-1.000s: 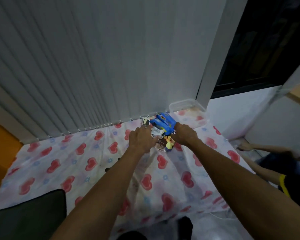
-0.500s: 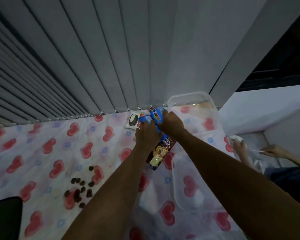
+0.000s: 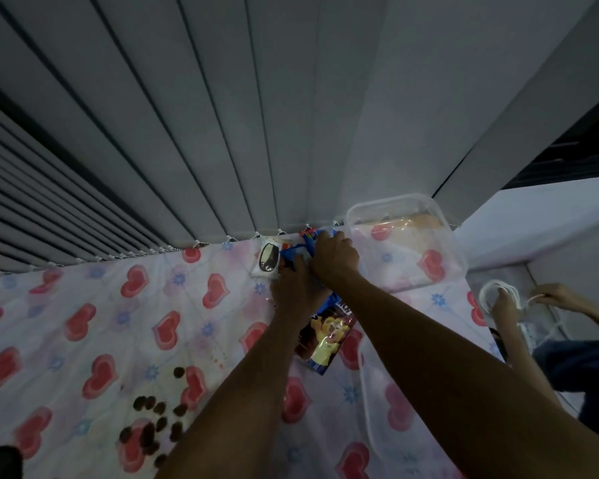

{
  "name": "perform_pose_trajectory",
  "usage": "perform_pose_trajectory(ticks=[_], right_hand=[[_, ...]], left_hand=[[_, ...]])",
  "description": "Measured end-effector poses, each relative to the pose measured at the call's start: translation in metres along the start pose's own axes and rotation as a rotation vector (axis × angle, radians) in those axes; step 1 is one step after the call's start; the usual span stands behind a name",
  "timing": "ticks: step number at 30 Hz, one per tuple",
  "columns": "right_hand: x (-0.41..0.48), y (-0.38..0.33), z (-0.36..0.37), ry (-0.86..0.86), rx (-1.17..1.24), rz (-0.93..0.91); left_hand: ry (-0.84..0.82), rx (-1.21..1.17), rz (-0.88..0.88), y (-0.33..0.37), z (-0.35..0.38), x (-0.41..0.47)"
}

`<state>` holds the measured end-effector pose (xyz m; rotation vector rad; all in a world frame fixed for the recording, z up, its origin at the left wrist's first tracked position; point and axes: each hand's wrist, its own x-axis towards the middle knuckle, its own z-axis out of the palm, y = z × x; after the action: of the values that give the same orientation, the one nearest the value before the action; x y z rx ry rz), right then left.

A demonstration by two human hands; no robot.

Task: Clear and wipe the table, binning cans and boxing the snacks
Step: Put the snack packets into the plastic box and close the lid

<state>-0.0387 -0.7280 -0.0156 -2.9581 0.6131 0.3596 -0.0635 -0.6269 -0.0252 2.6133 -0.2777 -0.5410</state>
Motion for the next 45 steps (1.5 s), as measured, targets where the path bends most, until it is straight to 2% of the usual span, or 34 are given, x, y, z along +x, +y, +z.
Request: perform_pose_trajectory(ticks=[4, 9, 15, 19, 25, 30, 38, 45], right_hand=[[0.002, -0.008, 0.003, -0.019, 0.039, 0.055], [-0.003, -0.02, 0.0, -0.06, 0.038, 0.099], [-0.015, -0.028, -0.017, -0.04, 0.241, 0.124], [-0.024, -0.029, -0.05, 0.001, 0.504, 0.12], [-0.024, 0.005, -0.115, 0.106, 0.481, 0.075], [-0.021, 0.075, -0.146, 0.145, 0.453, 0.105], [-0.017, 0.184, -0.119, 0.095, 0.449, 0.122], [0.001, 0.204, -0.086, 0.043, 0.409, 0.087]], left_hand=[[-0.06, -0.377, -0.067, -0.012, 0.004, 0.014], [-0.165, -0.523, -0.164, -0.033, -0.018, 0.017], [-0.116, -0.521, -0.156, -0.048, -0.046, 0.005], [-0.061, -0.542, -0.11, -0.037, -0.075, 0.0], [-0.004, -0.585, 0.009, 0.017, -0.107, -0.004], [-0.021, -0.594, 0.059, 0.091, -0.094, -0.007], [-0.122, -0.526, 0.03, 0.163, -0.017, -0.008], [-0.141, -0.503, -0.119, 0.171, 0.022, 0.001]])
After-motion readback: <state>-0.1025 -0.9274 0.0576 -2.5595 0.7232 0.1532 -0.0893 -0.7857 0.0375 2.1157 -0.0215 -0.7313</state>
